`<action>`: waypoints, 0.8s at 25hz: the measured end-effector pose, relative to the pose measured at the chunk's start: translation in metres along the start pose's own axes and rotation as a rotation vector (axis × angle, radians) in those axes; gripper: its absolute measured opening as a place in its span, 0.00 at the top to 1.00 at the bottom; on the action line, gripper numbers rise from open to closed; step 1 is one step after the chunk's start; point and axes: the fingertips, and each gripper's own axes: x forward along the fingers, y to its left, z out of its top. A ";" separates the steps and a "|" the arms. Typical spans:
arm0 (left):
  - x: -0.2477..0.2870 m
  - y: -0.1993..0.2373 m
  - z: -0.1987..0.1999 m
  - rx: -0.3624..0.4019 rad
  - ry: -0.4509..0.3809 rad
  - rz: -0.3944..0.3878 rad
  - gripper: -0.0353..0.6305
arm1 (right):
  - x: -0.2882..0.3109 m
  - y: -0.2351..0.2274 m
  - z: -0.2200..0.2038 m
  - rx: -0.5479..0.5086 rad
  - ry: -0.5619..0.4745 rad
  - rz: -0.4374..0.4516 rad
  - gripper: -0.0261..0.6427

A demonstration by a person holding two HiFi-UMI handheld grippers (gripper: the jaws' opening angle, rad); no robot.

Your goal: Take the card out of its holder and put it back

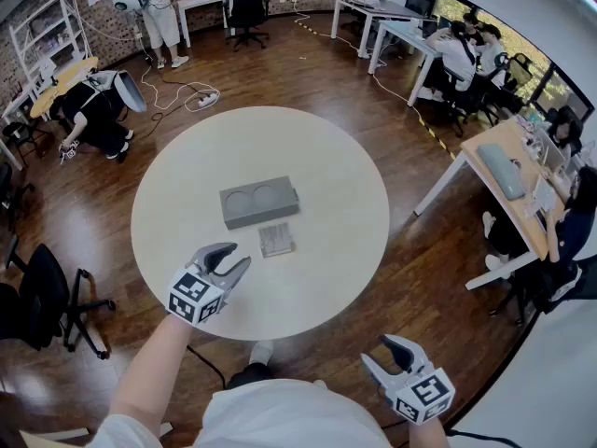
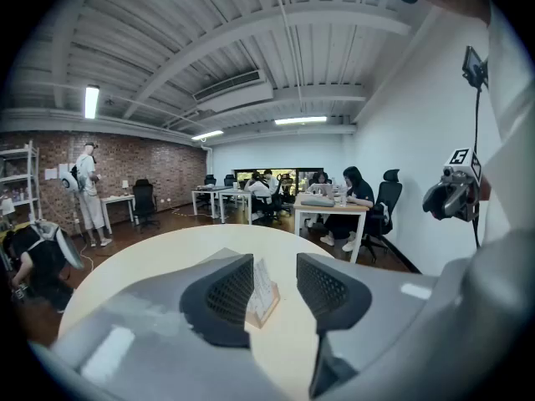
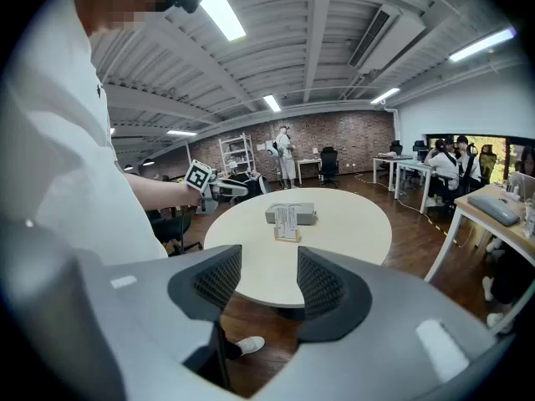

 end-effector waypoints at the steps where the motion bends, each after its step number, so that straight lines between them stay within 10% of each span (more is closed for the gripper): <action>1: 0.012 0.012 -0.001 0.008 0.007 -0.017 0.69 | 0.009 0.001 0.003 0.006 0.005 -0.011 0.64; 20: 0.154 0.056 -0.071 0.022 0.180 -0.333 0.79 | 0.032 0.033 0.004 0.187 0.065 -0.339 0.64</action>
